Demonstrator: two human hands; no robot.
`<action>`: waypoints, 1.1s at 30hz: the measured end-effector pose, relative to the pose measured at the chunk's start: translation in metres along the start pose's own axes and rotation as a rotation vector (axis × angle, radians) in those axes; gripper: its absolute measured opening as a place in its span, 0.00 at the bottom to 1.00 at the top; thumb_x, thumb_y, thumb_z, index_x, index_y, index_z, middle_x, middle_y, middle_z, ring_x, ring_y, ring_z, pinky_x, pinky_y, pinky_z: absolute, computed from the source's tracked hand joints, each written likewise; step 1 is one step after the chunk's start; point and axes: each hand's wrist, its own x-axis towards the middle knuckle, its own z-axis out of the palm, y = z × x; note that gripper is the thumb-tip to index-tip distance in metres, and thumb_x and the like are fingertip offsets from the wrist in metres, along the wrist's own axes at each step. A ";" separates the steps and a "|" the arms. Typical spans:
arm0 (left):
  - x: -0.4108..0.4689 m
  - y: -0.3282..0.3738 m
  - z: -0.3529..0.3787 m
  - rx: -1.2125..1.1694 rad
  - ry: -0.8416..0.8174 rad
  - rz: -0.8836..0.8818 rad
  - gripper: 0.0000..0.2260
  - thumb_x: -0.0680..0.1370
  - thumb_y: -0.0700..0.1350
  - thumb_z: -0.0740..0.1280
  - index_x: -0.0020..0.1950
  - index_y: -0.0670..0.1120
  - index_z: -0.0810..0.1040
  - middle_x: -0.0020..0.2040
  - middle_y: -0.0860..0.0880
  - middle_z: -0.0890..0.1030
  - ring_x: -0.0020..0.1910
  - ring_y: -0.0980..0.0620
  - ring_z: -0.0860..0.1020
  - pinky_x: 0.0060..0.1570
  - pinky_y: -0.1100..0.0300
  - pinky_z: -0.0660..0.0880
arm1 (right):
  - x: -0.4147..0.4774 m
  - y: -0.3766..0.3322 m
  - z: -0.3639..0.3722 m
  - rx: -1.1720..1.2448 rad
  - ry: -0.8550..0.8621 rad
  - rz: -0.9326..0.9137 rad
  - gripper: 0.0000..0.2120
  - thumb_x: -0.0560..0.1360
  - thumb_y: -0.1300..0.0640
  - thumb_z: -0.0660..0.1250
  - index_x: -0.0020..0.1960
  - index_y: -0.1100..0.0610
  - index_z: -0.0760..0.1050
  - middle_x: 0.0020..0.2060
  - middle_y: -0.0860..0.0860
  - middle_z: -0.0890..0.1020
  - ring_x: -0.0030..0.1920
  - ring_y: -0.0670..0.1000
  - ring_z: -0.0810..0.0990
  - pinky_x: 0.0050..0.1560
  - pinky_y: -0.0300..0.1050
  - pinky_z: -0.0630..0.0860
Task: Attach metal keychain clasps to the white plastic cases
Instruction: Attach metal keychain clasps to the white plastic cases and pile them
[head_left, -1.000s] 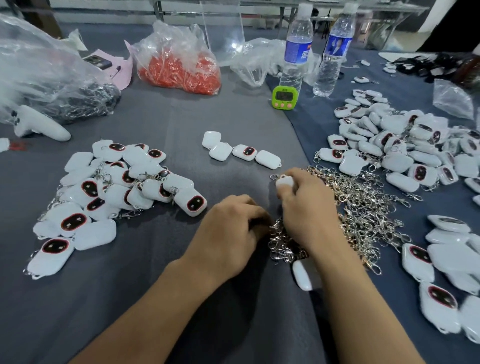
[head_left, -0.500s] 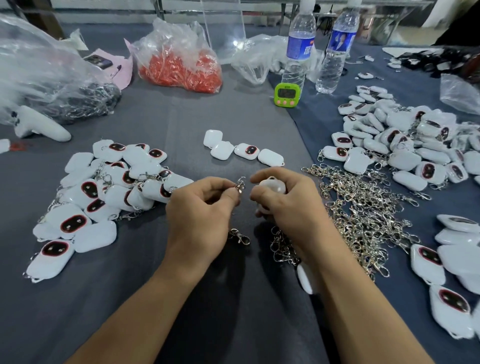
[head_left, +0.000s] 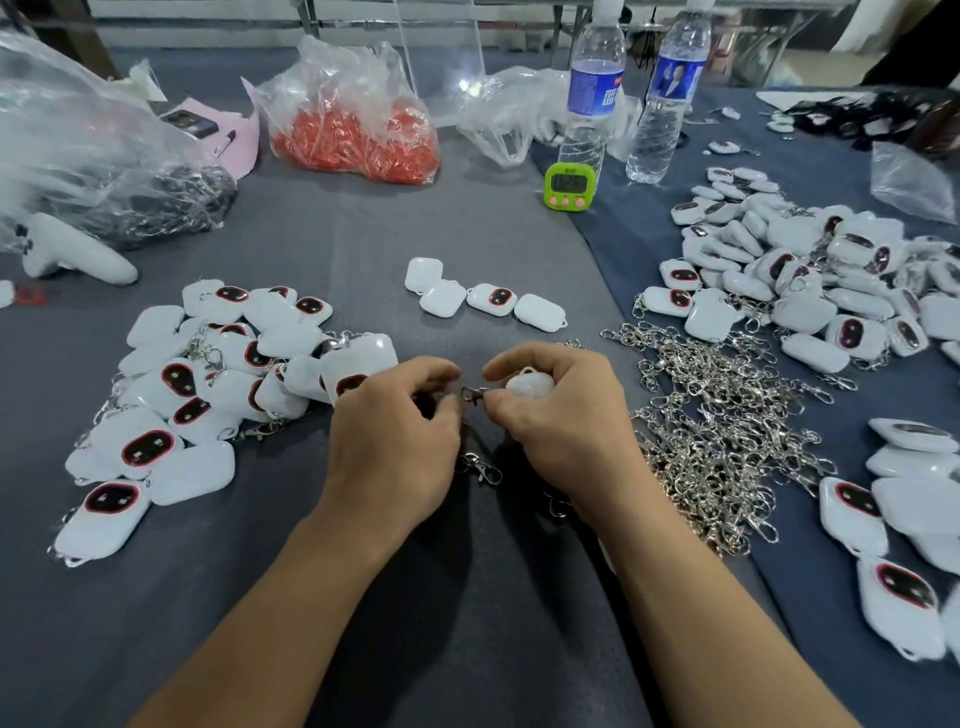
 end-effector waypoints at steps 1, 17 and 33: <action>0.001 -0.001 0.000 -0.027 -0.043 0.016 0.13 0.74 0.41 0.72 0.54 0.57 0.85 0.47 0.63 0.85 0.46 0.66 0.80 0.50 0.74 0.75 | 0.000 0.000 -0.001 -0.020 0.009 -0.017 0.08 0.67 0.57 0.76 0.41 0.44 0.84 0.30 0.43 0.82 0.29 0.41 0.78 0.32 0.32 0.73; -0.001 0.002 -0.002 -0.133 -0.077 0.030 0.08 0.72 0.46 0.77 0.36 0.59 0.84 0.30 0.63 0.81 0.31 0.64 0.80 0.31 0.74 0.71 | -0.003 -0.003 -0.007 -0.059 0.076 -0.099 0.08 0.67 0.58 0.77 0.40 0.45 0.84 0.31 0.35 0.81 0.34 0.39 0.78 0.34 0.29 0.70; -0.004 0.008 -0.005 -0.171 0.039 0.102 0.08 0.72 0.44 0.78 0.40 0.58 0.85 0.35 0.65 0.82 0.33 0.65 0.79 0.32 0.76 0.68 | -0.004 -0.009 -0.006 -0.030 0.057 -0.150 0.09 0.67 0.57 0.76 0.39 0.42 0.84 0.27 0.41 0.81 0.29 0.42 0.78 0.31 0.34 0.72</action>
